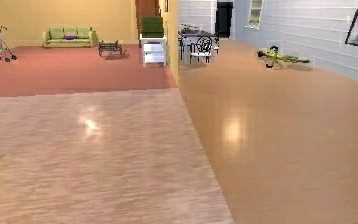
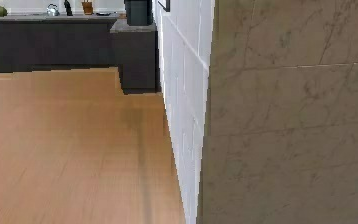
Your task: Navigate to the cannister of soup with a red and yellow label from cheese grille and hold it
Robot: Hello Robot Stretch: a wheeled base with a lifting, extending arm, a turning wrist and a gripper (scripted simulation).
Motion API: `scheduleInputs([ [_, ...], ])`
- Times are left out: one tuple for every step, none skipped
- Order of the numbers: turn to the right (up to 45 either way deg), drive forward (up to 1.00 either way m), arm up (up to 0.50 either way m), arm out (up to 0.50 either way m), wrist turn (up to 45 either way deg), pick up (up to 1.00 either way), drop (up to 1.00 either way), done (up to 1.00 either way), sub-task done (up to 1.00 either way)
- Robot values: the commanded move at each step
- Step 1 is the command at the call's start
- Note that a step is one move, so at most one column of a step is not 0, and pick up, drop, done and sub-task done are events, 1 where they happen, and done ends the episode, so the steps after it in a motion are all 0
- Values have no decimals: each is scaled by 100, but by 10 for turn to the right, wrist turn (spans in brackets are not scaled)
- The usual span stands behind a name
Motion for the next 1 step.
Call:
scheduleInputs([
  [120, 0, 0, 0, 0, 0, 0, 0, 0],
])
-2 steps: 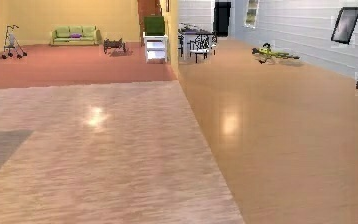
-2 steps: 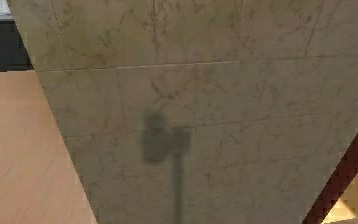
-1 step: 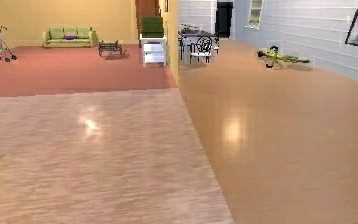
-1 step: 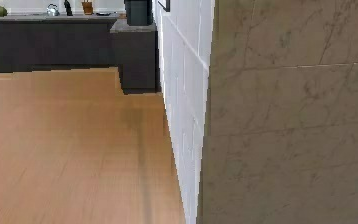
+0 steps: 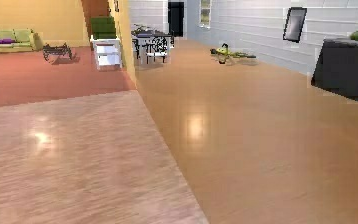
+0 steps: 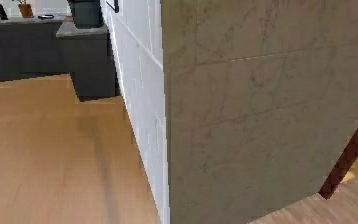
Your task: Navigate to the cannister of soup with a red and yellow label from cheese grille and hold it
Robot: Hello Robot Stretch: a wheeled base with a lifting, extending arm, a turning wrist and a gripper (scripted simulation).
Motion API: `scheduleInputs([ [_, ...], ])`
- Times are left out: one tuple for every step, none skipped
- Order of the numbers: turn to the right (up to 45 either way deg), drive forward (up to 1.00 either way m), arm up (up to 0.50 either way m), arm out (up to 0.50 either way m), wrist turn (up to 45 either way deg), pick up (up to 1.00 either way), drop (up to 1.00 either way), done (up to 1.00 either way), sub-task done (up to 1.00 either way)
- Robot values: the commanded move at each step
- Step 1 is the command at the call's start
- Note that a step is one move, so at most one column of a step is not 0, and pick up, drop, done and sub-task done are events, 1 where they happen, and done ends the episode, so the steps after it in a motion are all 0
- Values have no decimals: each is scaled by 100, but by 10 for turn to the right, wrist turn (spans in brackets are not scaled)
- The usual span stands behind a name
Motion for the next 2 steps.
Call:
scheduleInputs([
  [0, 100, 0, 0, 0, 0, 0, 0, 0],
  [0, 100, 0, 0, 0, 0, 0, 0, 0],
])
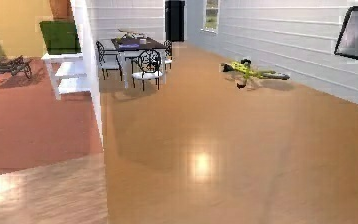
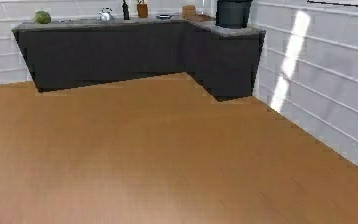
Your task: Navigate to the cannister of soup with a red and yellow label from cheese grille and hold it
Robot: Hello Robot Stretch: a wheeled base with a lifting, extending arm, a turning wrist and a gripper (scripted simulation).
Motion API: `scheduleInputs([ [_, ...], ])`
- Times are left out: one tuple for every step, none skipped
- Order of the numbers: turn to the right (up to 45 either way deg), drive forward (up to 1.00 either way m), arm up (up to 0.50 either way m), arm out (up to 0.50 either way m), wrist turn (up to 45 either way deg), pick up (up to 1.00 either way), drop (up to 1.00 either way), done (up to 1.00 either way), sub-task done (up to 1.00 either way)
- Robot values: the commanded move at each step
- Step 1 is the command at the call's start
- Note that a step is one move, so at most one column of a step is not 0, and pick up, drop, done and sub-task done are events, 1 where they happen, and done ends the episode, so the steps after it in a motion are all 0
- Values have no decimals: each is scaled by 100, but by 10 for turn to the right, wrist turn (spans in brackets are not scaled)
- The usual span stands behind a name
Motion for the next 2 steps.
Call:
scheduleInputs([
  [0, 100, 0, 0, 0, 0, 0, 0, 0],
  [30, 0, 0, 0, 0, 0, 0, 0, 0],
])
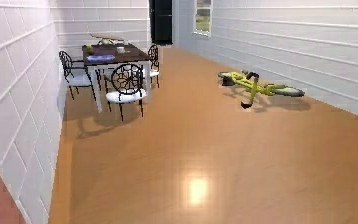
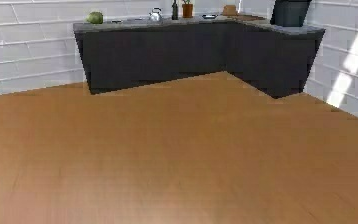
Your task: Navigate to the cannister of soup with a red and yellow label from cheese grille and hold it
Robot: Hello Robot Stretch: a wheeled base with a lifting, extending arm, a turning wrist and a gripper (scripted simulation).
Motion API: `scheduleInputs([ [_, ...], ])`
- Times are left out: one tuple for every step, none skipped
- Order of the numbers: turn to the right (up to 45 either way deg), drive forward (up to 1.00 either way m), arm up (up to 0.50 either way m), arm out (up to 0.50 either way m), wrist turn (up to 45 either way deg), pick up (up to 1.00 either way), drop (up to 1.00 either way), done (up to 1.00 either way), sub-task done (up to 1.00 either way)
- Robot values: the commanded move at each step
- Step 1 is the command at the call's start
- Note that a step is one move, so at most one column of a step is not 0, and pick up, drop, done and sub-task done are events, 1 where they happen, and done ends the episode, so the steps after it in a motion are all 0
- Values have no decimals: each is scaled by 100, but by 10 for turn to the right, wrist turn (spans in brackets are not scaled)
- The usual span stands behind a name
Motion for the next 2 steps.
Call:
scheduleInputs([
  [0, 100, 0, 0, 0, 0, 0, 0, 0],
  [0, 100, 0, 0, 0, 0, 0, 0, 0],
])
